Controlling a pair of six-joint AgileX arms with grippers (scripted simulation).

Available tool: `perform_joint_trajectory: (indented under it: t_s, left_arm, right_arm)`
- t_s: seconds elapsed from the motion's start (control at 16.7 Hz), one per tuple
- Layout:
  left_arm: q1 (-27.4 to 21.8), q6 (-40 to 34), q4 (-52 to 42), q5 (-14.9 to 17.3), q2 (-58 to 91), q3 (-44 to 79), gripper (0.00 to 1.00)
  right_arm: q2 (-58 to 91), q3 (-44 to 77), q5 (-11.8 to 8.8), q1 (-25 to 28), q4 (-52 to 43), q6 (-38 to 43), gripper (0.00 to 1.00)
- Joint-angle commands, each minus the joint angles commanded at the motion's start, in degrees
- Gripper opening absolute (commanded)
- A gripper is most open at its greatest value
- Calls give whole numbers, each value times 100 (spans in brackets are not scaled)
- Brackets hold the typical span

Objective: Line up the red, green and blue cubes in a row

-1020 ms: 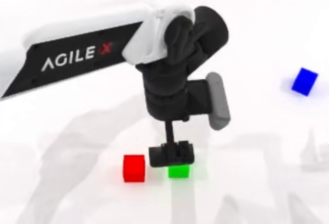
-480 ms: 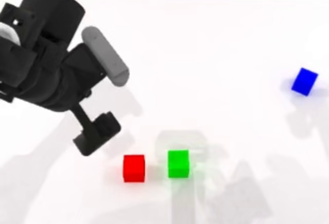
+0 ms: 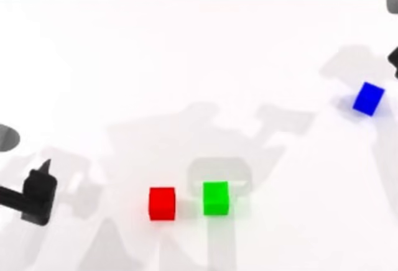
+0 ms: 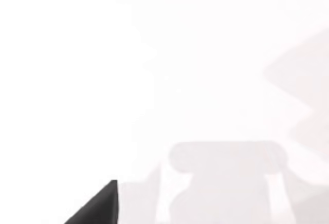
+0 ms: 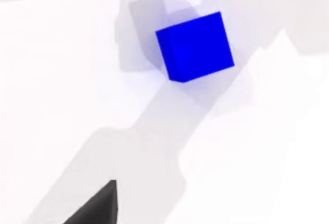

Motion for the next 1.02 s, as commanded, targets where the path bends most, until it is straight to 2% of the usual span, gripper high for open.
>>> perform_joint_trajectory:
  t_s: [0.24,0.48,0.66,1.02]
  left_arm:
    - [685,-663,1103,34,-1871,-1404,100]
    - [1089,-1126,1962,69,-3029,-2122,100]
    - [1205,-1286,2275,84,-3353,-2286,100]
    - [1209,-1292,2287,85,-3364,-2291,100]
  right_arm:
    - [1887,1748,2,59,-1081,-755,100]
    - [3161,2992,-7,94,-1761,-1255,100]
    - [3509,3361,-14,104,-1959,-1408,100]
    - [3512,3338,-13,76,-1933,-1411,100]
